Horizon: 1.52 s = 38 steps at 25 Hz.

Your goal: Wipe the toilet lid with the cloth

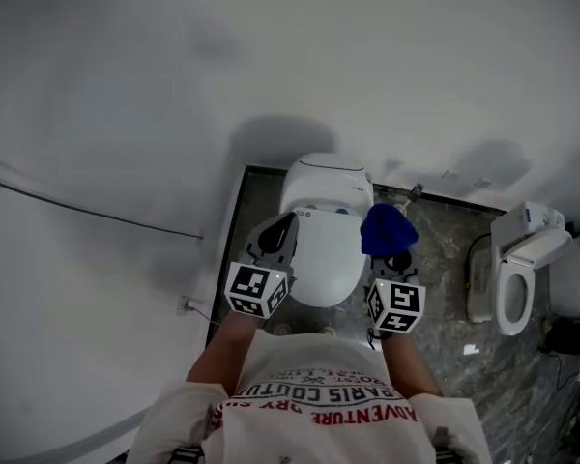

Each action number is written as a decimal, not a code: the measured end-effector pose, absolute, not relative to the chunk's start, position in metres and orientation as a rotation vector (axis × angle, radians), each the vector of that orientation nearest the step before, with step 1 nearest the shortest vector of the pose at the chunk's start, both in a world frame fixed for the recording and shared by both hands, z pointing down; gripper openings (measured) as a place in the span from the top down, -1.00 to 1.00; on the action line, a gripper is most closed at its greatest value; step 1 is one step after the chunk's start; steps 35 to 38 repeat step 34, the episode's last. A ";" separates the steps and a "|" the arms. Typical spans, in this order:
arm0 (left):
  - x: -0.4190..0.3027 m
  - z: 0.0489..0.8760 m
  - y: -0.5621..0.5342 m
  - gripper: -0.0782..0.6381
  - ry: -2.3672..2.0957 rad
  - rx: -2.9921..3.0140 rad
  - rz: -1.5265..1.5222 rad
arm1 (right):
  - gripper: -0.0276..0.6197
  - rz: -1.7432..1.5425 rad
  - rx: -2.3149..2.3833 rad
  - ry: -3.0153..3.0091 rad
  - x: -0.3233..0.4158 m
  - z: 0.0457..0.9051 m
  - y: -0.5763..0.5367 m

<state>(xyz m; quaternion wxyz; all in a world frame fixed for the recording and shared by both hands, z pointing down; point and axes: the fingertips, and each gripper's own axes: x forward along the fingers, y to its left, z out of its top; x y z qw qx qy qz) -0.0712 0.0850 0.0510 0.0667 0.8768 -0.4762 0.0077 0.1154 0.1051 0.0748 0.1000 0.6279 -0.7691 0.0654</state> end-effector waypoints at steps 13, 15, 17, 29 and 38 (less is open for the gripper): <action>-0.067 0.047 0.103 0.76 -1.390 2.677 0.030 | 0.64 0.141 1.888 -2.231 0.134 0.072 0.124; -0.065 0.047 0.103 0.76 -1.386 2.678 0.032 | 0.64 0.145 1.890 -2.228 0.135 0.071 0.126; -0.065 0.047 0.102 0.76 -1.384 2.677 0.033 | 0.64 0.151 1.892 -2.224 0.136 0.072 0.126; -0.064 0.050 0.103 0.76 -1.385 2.686 0.039 | 0.64 0.154 1.905 -2.204 0.141 0.077 0.130; -0.063 0.048 0.102 0.76 -1.385 2.695 0.040 | 0.64 0.130 1.908 -2.210 0.141 0.073 0.131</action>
